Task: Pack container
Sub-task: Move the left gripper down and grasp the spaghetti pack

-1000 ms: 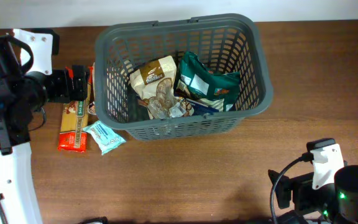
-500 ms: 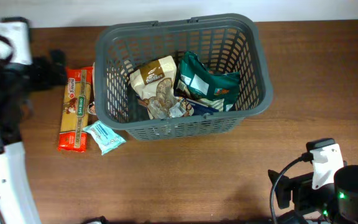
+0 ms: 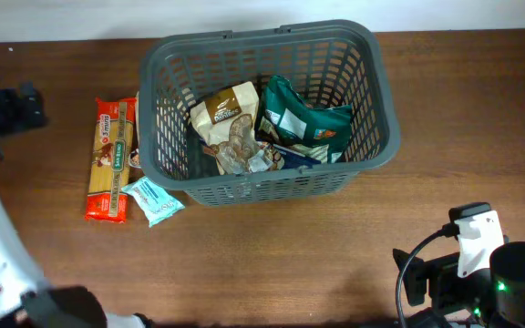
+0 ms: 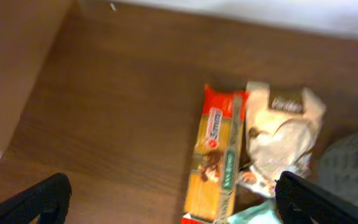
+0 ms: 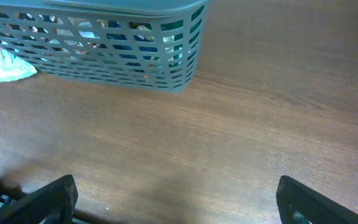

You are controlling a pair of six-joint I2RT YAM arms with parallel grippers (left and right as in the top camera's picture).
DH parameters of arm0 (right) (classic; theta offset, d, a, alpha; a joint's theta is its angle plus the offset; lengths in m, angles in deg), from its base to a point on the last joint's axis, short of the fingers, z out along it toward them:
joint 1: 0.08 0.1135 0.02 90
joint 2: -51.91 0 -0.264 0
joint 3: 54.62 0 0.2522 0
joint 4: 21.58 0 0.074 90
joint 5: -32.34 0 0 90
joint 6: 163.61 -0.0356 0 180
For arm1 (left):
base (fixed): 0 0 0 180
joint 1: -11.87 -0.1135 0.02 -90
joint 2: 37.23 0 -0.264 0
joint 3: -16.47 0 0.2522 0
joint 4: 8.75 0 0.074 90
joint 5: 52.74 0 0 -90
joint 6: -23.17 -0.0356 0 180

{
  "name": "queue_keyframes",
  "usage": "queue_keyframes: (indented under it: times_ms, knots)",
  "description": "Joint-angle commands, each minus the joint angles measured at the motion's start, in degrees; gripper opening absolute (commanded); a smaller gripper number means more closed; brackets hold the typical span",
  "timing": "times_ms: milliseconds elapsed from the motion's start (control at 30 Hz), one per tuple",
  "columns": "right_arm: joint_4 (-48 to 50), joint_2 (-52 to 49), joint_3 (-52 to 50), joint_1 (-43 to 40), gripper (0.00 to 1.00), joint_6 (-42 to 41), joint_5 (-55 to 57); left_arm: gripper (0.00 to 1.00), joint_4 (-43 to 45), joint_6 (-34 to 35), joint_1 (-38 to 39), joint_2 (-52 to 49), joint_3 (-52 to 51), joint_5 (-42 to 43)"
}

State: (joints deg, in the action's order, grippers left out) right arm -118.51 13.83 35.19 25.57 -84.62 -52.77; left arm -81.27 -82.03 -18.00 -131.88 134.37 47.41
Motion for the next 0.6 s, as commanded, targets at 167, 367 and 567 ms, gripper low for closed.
queue_keyframes:
  times_ms: [167,367,567]
  knots:
    - [0.0,0.1,-0.3,0.2,0.99,-0.5,-0.1,0.99,0.0,-3.7,3.7,-9.5,-3.5,-6.3]
    - [0.0,0.1,-0.3,0.2,0.99,-0.5,-0.2,0.99,3.9,-2.4,5.8,-14.3,-10.3,-6.0]
    - [0.0,0.1,-0.3,0.2,0.99,-0.5,-0.1,0.99,14.8,0.6,8.1,-15.3,-21.6,-5.7]
